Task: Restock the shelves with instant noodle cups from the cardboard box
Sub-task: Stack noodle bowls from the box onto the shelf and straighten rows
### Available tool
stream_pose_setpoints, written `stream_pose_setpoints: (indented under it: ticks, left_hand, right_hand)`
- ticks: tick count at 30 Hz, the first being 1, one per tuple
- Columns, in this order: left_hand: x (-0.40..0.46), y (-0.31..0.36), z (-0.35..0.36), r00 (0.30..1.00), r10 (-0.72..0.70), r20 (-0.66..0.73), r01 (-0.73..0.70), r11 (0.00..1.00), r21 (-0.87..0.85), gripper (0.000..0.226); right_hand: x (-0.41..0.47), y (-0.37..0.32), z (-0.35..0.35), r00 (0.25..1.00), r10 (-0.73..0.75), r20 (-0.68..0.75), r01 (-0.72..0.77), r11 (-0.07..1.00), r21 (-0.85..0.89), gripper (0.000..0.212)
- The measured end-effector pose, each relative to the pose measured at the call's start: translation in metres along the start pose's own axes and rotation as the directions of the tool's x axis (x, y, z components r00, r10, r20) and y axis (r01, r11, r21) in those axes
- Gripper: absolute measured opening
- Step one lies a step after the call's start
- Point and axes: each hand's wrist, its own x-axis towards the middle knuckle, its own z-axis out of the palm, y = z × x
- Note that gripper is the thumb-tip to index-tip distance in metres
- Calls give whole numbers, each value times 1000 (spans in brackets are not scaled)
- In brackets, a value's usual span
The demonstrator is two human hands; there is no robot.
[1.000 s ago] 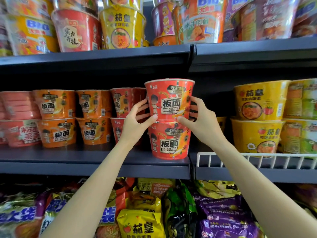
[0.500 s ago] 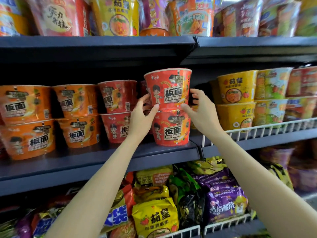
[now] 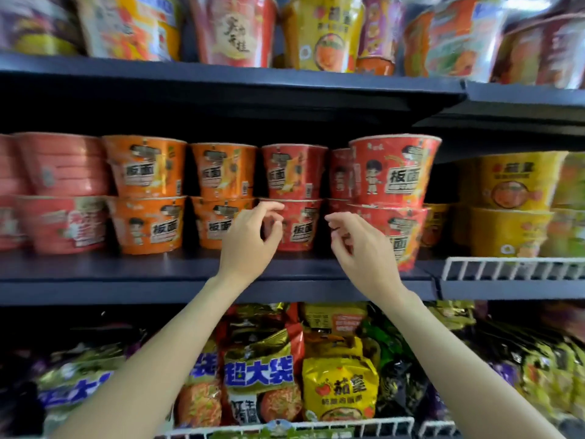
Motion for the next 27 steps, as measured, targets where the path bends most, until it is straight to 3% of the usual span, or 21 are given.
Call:
stream_pose_setpoints:
  ticks: [3, 6, 10, 13, 20, 27]
  left_hand:
    - [-6, -7, -16, 976, -202, 85, 201, 979, 15, 30]
    - [-2, -10, -27, 899, -391, 196, 402, 915, -21, 42]
    - [6, -16, -31, 844, -471, 256, 486, 874, 6, 55]
    - [12, -24, -23, 807, -514, 291, 551, 833, -55, 63]
    - [44, -51, 11, 777, -411, 477, 537, 829, -159, 76]
    - [60, -69, 31, 803, -314, 506, 452, 875, -175, 76]
  right_hand:
    - [8, 0, 17, 993, -15, 120, 18, 999, -26, 32]
    - [19, 2, 24, 979, 31, 202, -25, 999, -35, 43]
    - [34, 1, 35, 921, 252, 297, -286, 955, 76, 58]
    - [48, 7, 54, 870, 321, 374, -386, 915, 115, 72]
    - [75, 13, 86, 806, 440, 397, -532, 832, 157, 92]
    - [75, -6, 89, 806, 510, 300, -577, 791, 204, 80]
